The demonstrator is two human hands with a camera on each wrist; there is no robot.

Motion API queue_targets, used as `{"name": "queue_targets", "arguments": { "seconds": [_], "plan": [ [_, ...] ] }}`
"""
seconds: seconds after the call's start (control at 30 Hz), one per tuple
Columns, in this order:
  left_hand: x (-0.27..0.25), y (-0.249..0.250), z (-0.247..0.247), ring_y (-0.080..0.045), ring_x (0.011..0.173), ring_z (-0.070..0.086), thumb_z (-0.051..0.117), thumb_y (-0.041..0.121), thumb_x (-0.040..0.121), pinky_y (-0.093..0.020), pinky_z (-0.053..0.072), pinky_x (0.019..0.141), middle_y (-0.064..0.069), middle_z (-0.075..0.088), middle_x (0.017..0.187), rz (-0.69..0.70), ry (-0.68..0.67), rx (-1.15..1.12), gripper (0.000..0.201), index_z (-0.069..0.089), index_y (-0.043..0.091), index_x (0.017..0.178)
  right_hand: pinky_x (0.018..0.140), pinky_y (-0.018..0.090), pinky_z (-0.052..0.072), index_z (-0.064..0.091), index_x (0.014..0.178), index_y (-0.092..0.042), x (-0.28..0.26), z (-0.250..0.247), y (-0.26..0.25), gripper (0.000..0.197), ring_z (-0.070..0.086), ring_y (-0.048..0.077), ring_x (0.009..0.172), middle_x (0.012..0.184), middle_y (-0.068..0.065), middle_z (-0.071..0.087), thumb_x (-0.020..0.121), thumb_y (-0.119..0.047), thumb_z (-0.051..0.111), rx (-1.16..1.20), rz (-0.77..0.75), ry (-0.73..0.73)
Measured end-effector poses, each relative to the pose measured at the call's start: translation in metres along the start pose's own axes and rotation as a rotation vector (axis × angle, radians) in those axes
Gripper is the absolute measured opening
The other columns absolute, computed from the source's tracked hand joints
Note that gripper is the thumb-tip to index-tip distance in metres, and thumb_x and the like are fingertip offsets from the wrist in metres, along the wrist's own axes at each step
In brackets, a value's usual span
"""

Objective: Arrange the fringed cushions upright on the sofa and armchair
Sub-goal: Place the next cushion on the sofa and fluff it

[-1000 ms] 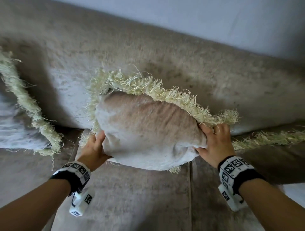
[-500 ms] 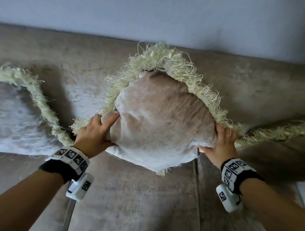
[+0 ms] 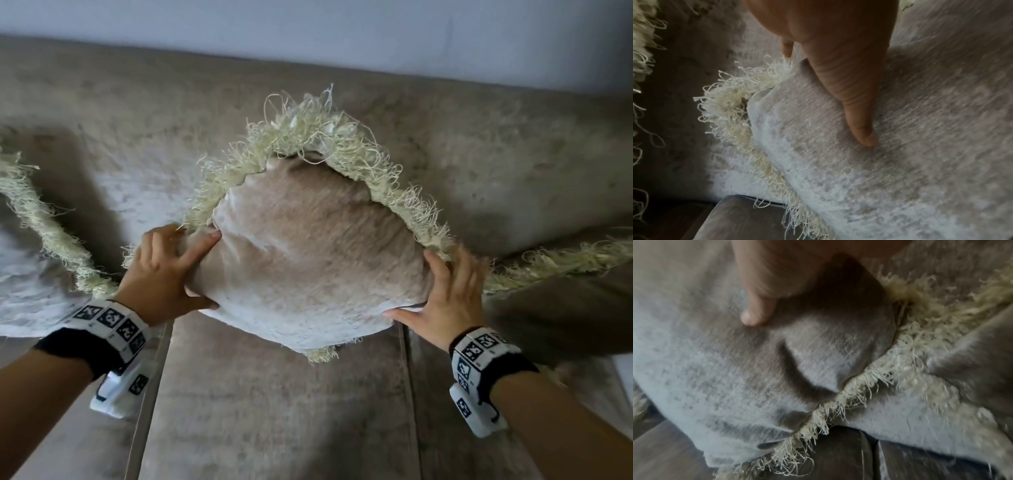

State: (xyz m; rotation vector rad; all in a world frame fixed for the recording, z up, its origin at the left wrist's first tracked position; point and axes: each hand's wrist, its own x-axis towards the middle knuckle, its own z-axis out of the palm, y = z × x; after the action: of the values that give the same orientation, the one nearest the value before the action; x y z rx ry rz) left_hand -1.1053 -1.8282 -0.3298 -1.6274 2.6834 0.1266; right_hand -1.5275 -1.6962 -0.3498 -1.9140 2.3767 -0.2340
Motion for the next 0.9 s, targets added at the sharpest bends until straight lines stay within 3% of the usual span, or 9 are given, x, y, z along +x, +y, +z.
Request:
{"name": "queue_targets", "arguments": {
  "seconds": [0.07, 0.17, 0.23, 0.3, 0.4, 0.53, 0.6, 0.7, 0.9],
  "plan": [
    [0.0, -0.003, -0.004, -0.051, 0.111, 0.04, 0.061, 0.082, 0.047, -0.068, 0.043, 0.081, -0.035, 0.037, 0.128, 0.042, 0.049, -0.009, 0.109, 0.038, 0.031, 0.141, 0.114, 0.066, 0.013, 0.01, 0.143, -0.037, 0.002, -0.008, -0.006, 0.119, 0.015, 0.049, 0.14, 0.15, 0.018, 0.009, 0.045, -0.089, 0.055, 0.086, 0.001, -0.066],
    [0.004, 0.0, -0.008, -0.051, 0.099, 0.046, 0.052, 0.083, 0.05, -0.066, 0.041, 0.072, -0.034, 0.043, 0.12, 0.068, 0.093, 0.008, 0.104, 0.045, 0.025, 0.136, 0.105, 0.058, 0.04, 0.001, 0.139, -0.052, 0.01, -0.018, -0.011, 0.118, 0.026, 0.044, 0.138, 0.148, 0.004, 0.004, 0.046, -0.085, 0.065, 0.196, 0.088, -0.112],
    [0.007, 0.001, -0.004, -0.052, 0.097, 0.045, 0.056, 0.082, 0.045, -0.067, 0.039, 0.073, -0.032, 0.043, 0.115, 0.041, 0.089, -0.003, 0.106, 0.049, 0.024, 0.133, 0.109, 0.055, 0.038, -0.004, 0.138, -0.057, 0.014, -0.02, -0.013, 0.12, 0.022, 0.042, 0.141, 0.151, 0.003, -0.001, 0.05, -0.077, 0.075, 0.204, 0.11, -0.162],
    [0.011, -0.001, 0.006, -0.052, 0.095, 0.044, 0.069, 0.077, 0.039, -0.069, 0.042, 0.075, -0.028, 0.041, 0.11, 0.018, 0.012, -0.072, 0.114, 0.045, 0.025, 0.137, 0.114, 0.055, 0.024, -0.018, 0.136, -0.059, 0.016, -0.019, -0.014, 0.127, 0.012, 0.042, 0.144, 0.158, 0.012, -0.004, 0.054, -0.074, 0.077, 0.166, 0.094, -0.245],
    [0.015, -0.003, 0.018, -0.045, 0.081, 0.047, 0.086, 0.065, 0.029, -0.064, 0.049, 0.068, -0.01, 0.032, 0.097, -0.002, -0.159, -0.275, 0.132, 0.032, 0.032, 0.145, 0.116, 0.052, 0.016, -0.04, 0.126, -0.059, 0.012, -0.013, -0.015, 0.131, 0.013, 0.039, 0.142, 0.155, 0.017, 0.007, 0.06, -0.074, 0.073, 0.097, 0.07, -0.295],
    [0.008, -0.001, 0.014, -0.021, 0.062, 0.033, 0.061, 0.069, 0.053, -0.048, 0.047, 0.051, 0.001, 0.023, 0.084, 0.089, -0.144, -0.395, 0.101, 0.038, 0.027, 0.142, 0.106, 0.051, 0.03, -0.021, 0.137, -0.051, 0.006, -0.003, -0.022, 0.124, 0.037, 0.036, 0.119, 0.131, 0.017, 0.035, 0.061, -0.07, 0.074, 0.142, 0.056, -0.143],
    [0.003, 0.002, 0.007, -0.02, 0.059, 0.032, 0.056, 0.061, 0.061, -0.041, 0.043, 0.049, 0.001, 0.023, 0.083, 0.113, -0.125, -0.402, 0.086, 0.041, 0.027, 0.138, 0.099, 0.05, 0.037, -0.009, 0.143, -0.044, 0.002, -0.001, -0.027, 0.123, 0.043, 0.034, 0.108, 0.12, 0.016, 0.042, 0.059, -0.067, 0.078, 0.153, 0.04, -0.061],
    [-0.004, 0.005, -0.001, -0.029, 0.055, 0.043, 0.053, 0.05, 0.067, -0.036, 0.04, 0.05, 0.0, 0.024, 0.083, 0.135, -0.093, -0.377, 0.074, 0.041, 0.028, 0.136, 0.094, 0.048, 0.039, 0.003, 0.144, -0.037, -0.001, -0.006, -0.032, 0.117, 0.046, 0.032, 0.102, 0.112, 0.016, 0.046, 0.061, -0.059, 0.082, 0.159, 0.028, -0.003],
    [-0.017, 0.013, -0.028, -0.019, 0.059, 0.033, 0.052, 0.039, 0.069, -0.036, 0.042, 0.048, -0.001, 0.028, 0.084, 0.164, 0.02, -0.338, 0.069, 0.037, 0.032, 0.136, 0.094, 0.053, 0.041, 0.003, 0.145, -0.036, -0.009, -0.024, -0.032, 0.108, 0.046, 0.037, 0.102, 0.11, 0.02, 0.045, 0.071, -0.034, 0.083, 0.152, 0.013, 0.023]
  ]
}}
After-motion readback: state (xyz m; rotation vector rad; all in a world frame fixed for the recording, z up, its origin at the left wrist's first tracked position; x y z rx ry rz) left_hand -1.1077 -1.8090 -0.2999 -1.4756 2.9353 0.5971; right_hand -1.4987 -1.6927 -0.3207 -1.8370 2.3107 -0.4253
